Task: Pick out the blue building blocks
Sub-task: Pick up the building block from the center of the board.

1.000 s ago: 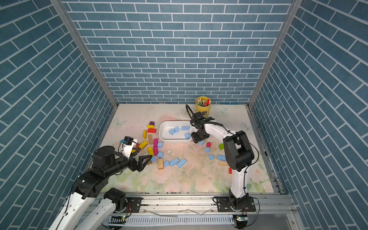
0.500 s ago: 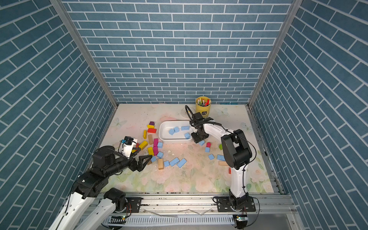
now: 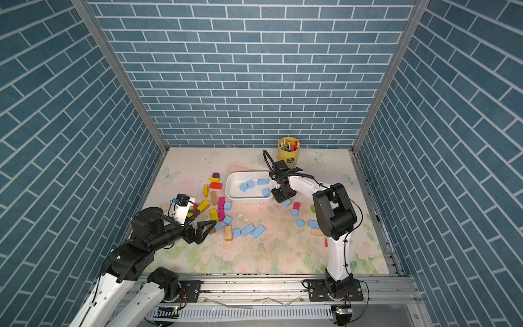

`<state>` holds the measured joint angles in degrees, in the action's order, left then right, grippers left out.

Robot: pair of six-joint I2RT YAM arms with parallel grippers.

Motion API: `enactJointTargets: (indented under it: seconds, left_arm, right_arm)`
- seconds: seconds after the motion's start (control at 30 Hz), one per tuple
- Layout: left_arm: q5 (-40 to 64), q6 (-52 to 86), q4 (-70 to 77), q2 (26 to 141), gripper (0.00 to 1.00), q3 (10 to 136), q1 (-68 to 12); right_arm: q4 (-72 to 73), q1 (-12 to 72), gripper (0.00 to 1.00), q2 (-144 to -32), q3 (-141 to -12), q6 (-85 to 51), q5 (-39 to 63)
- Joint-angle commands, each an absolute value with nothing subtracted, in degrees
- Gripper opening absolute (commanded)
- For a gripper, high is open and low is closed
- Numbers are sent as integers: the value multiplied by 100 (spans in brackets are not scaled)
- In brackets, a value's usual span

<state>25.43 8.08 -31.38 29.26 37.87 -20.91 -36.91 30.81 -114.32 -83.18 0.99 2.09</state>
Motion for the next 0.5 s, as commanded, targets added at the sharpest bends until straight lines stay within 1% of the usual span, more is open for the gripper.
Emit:
enactJointTargets:
  seconds: [0.0, 0.1, 0.47]
  left_arm:
    - [2589, 781, -3085, 2944, 99, 3710, -2074]
    - [2580, 782, -3085, 2944, 99, 3710, -2069]
    - [2573, 773, -3093, 2936, 99, 3718, -2074]
  right_arm:
    - [-3613, 3090, 27, -11311, -8254, 292, 75]
    - [-3581, 3085, 24, -11173, -8171, 230, 55]
    - [-3521, 3094, 22, -10256, -7701, -159, -46]
